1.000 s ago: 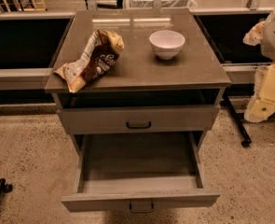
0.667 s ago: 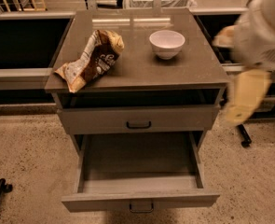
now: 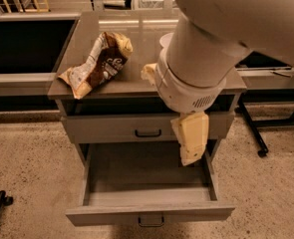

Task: Place brown chip bag into middle drawer

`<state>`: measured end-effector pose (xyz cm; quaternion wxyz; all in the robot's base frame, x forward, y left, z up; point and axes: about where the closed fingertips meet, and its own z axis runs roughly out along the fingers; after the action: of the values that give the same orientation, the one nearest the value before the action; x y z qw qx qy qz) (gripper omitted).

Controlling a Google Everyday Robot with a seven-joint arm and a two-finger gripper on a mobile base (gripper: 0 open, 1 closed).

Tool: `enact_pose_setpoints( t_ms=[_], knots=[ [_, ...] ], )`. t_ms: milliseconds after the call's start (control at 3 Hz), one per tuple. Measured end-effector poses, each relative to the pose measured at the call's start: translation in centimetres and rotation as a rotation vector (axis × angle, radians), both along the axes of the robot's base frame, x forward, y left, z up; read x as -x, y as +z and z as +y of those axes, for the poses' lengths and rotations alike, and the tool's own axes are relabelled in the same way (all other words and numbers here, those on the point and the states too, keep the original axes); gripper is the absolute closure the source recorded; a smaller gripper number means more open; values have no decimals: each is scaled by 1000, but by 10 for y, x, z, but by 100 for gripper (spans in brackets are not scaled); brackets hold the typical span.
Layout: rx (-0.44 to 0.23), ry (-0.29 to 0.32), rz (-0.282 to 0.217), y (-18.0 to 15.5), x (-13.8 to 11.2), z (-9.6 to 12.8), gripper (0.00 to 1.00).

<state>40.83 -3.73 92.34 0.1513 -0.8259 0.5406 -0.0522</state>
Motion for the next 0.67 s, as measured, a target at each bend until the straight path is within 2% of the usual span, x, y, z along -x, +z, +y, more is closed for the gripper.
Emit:
enact_pose_setpoints(
  t_ms=[333,667],
  knots=[
    [-2,49,-16,10,-17,10,0],
    [5,176,-82,16,-73,40,0]
  ],
)
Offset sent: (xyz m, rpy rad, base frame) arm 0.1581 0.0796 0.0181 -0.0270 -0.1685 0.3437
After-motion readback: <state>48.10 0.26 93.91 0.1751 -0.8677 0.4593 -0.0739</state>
